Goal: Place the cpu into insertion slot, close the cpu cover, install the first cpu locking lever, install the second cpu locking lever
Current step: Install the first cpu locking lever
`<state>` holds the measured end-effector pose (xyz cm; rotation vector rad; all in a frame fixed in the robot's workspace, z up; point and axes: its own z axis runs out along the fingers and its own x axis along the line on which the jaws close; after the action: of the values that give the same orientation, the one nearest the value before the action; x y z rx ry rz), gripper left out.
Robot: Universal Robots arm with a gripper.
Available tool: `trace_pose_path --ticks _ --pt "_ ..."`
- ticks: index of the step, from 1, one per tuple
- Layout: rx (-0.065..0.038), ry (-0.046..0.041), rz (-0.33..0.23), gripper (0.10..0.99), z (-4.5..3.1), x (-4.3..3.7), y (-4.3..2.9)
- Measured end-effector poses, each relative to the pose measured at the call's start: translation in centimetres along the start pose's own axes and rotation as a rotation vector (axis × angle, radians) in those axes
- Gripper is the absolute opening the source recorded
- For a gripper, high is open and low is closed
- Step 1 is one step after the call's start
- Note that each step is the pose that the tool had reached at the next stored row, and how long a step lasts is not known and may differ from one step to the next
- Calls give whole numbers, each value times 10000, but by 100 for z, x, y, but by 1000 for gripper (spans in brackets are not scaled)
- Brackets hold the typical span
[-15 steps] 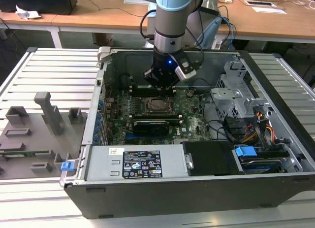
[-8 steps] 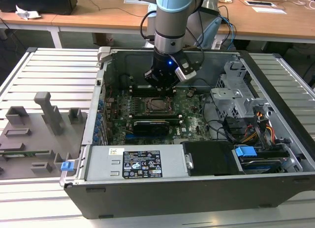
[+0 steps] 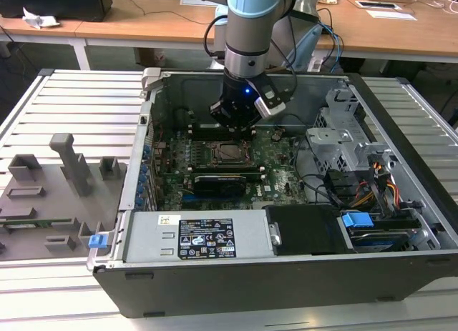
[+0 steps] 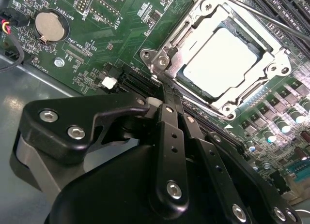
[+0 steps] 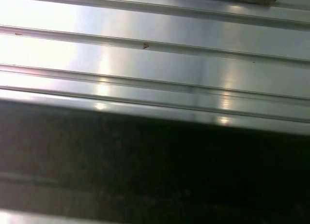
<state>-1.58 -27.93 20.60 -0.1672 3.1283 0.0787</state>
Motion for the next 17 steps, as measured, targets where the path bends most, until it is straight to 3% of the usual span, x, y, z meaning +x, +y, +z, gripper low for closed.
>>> trace_pose_path --ticks 17 --pt "-31 -2 1 106 -1 4 -33"
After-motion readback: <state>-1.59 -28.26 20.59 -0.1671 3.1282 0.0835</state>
